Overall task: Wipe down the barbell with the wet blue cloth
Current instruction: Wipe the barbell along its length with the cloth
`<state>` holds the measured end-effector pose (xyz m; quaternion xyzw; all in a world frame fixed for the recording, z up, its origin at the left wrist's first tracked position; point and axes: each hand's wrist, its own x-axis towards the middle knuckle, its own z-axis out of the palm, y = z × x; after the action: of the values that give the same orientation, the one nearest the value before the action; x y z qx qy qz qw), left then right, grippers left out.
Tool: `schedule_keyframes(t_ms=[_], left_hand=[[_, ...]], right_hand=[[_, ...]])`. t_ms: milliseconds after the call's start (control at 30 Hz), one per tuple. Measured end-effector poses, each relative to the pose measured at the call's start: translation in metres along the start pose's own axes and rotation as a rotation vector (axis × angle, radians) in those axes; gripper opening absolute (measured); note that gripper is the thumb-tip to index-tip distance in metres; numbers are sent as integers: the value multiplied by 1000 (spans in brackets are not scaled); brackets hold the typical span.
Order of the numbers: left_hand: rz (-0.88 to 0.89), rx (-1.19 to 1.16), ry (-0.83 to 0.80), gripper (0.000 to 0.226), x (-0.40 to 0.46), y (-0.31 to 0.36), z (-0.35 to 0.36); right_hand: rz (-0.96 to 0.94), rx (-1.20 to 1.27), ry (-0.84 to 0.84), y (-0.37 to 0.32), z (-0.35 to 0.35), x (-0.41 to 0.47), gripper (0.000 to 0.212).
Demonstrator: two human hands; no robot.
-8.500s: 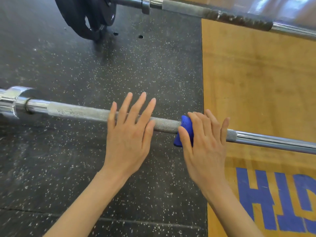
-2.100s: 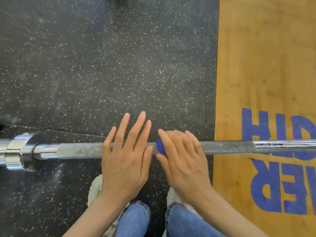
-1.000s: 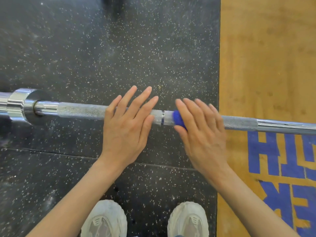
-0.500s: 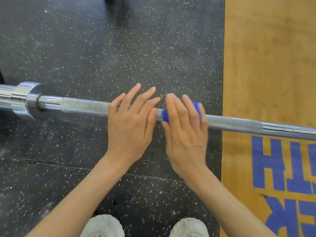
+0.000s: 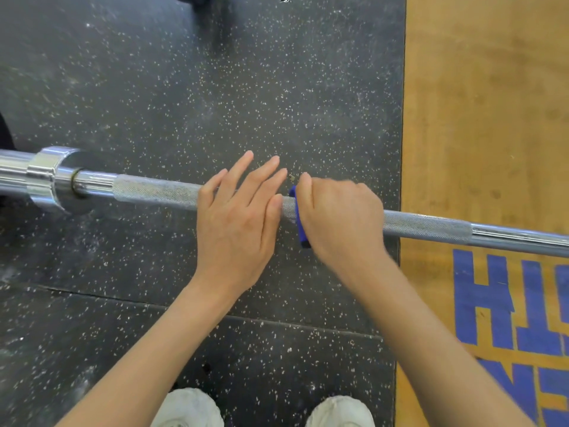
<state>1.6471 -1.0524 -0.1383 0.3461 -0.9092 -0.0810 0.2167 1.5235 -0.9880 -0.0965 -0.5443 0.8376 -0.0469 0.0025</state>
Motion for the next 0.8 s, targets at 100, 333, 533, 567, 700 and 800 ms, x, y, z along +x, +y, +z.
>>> schedule_keyframes(t_ms=[100, 333, 533, 567, 700, 800], left_hand=[[-8, 14, 3, 52, -4, 1, -1], [-33, -13, -12, 52, -12, 4, -4], [-45, -5, -42, 52, -21, 9, -10], [-49, -8, -48, 50, -24, 9, -11], [-74, 1, -76, 51, -31, 11, -17], [-85, 5, -126, 53, -38, 17, -25]], right_hand=[[66, 67, 157, -4, 16, -49, 35], [30, 12, 27, -9, -3, -8, 16], [100, 124, 88, -1, 7, -50, 44], [144, 113, -12, -5, -1, -34, 45], [93, 97, -216, -12, -10, -27, 44], [122, 172, 54, -6, 4, -77, 39]])
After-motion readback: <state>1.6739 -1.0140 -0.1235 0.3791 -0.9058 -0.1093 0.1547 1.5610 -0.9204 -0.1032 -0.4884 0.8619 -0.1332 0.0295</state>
